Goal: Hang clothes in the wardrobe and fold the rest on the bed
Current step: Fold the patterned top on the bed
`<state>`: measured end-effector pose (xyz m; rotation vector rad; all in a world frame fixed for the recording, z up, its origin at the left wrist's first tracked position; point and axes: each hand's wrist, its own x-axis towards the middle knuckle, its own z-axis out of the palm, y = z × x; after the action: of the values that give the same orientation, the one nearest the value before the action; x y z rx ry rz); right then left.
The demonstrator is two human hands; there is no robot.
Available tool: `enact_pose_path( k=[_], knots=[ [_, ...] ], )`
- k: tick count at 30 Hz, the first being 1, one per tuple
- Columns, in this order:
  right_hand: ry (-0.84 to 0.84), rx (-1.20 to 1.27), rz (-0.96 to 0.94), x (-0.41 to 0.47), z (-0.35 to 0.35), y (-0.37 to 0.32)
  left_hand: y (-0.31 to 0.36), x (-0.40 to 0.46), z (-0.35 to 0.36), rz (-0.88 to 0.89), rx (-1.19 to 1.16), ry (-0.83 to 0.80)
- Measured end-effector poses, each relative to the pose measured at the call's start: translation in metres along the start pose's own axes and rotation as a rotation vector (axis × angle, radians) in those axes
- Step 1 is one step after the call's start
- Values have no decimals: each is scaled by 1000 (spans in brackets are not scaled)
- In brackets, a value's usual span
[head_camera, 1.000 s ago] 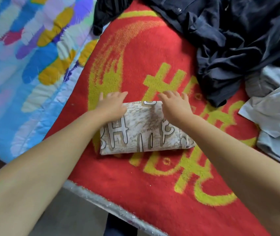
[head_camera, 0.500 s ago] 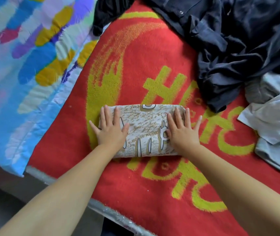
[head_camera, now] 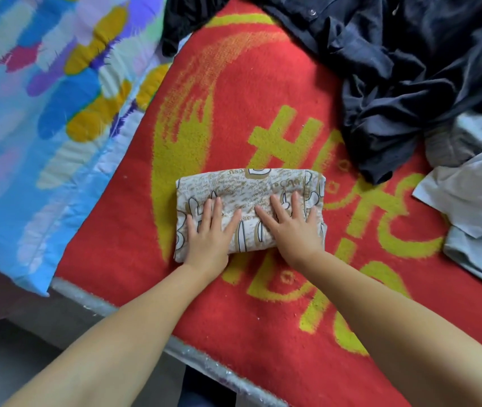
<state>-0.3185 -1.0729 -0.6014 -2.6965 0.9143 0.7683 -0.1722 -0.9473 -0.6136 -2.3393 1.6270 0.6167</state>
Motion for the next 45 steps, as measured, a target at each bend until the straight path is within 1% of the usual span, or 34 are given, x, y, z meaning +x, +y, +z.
enact_pose_path(
  k=[4, 8, 12, 16, 20, 24, 27, 29, 34, 41, 43, 45],
  knots=[
    [-36, -6, -11, -8, -35, -1, -4, -6, -30, 3, -70, -34],
    [24, -55, -16, -28, -104, -6, -13, -18, -96, 5, -41, 29],
    [87, -112, -40, -55, -172, -22, -27, -52, -163, -5, 14, 101],
    [186, -154, -101, -92, -226, -53, -45, -110, -216, -81, 36, 184],
    [287, -210, -240, -136, -260, -95, -56, -190, -236, -224, -8, 268],
    [308, -297, -400, -188, -262, -149, -57, -286, -223, -401, -77, 290],
    [272, -342, -530, -227, -247, -196, -55, -362, -198, -544, -139, 251],
    [242, -377, -634, -252, -234, -234, -58, -417, -180, -637, -161, 215],
    [193, -471, -854, -310, -213, -338, -70, -538, -137, -851, -262, 210],
    [193, -575, -1087, -392, -158, -477, -90, -686, -59, -1111, -224, 173],
    [177, -603, -1131, -415, -135, -516, -93, -727, -35, -1152, -192, 217],
    [145, -626, -1175, -439, -109, -559, -97, -772, -6, -1189, -135, 177]
  ],
)
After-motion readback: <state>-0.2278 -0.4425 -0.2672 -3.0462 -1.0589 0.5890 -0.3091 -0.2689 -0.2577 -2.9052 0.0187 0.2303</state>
